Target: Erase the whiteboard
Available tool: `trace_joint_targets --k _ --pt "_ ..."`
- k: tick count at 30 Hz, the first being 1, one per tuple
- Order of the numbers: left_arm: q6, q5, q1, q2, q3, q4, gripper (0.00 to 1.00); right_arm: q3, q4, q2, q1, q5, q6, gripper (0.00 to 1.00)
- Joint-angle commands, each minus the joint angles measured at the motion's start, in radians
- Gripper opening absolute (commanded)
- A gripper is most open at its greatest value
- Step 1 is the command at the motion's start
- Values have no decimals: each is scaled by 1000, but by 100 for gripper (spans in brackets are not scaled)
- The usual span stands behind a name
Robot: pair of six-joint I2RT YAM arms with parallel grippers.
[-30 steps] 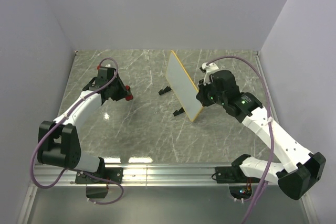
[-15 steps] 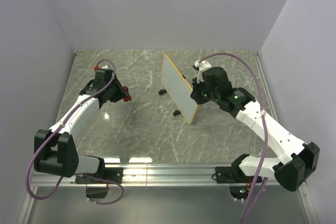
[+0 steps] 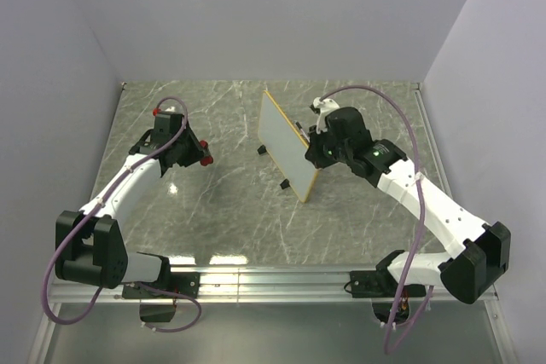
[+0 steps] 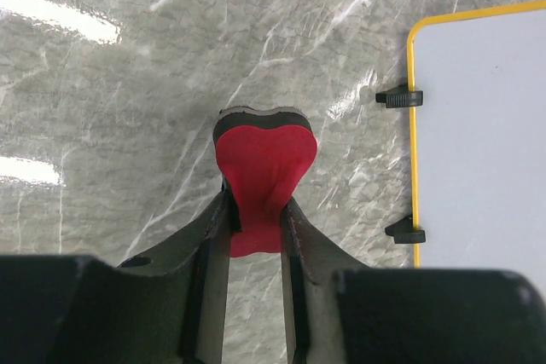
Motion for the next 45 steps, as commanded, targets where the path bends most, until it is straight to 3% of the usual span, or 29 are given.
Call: trace_joint_targets --k 1,2,5,6,8,26,32,34,35,38,44,45 --pt "17 4 2 -6 21 10 0 9 105 0 -33 -35 50 0" --pt "17 4 4 -4 23 10 0 17 99 6 -46 -42 54 2" --pt "22 5 4 2 23 14 0 21 83 -3 -82 -45 56 52" --pt "22 7 4 5 23 17 0 18 80 -5 -92 -47 56 64" --pt "22 9 4 10 23 27 0 18 71 -14 -122 -52 54 73" --pt "25 16 2 178 -45 132 0 44 0 -17 -188 43 33 80" --pt "33 -53 -4 256 -55 123 1 27 2 -28 -190 51 44 84" --pt "39 -80 -7 275 -49 117 14 23 2 -35 -190 53 45 85" --pt "40 -88 -10 278 -46 111 28 23 -1 -35 -190 56 45 85" --pt "43 -116 -15 280 -37 97 58 24 -3 -52 -191 73 47 86" --pt "59 -146 -37 232 18 36 99 60 -21 -100 -191 120 65 88" --pt "62 -157 -41 226 32 4 100 67 -27 -106 -193 129 88 88"
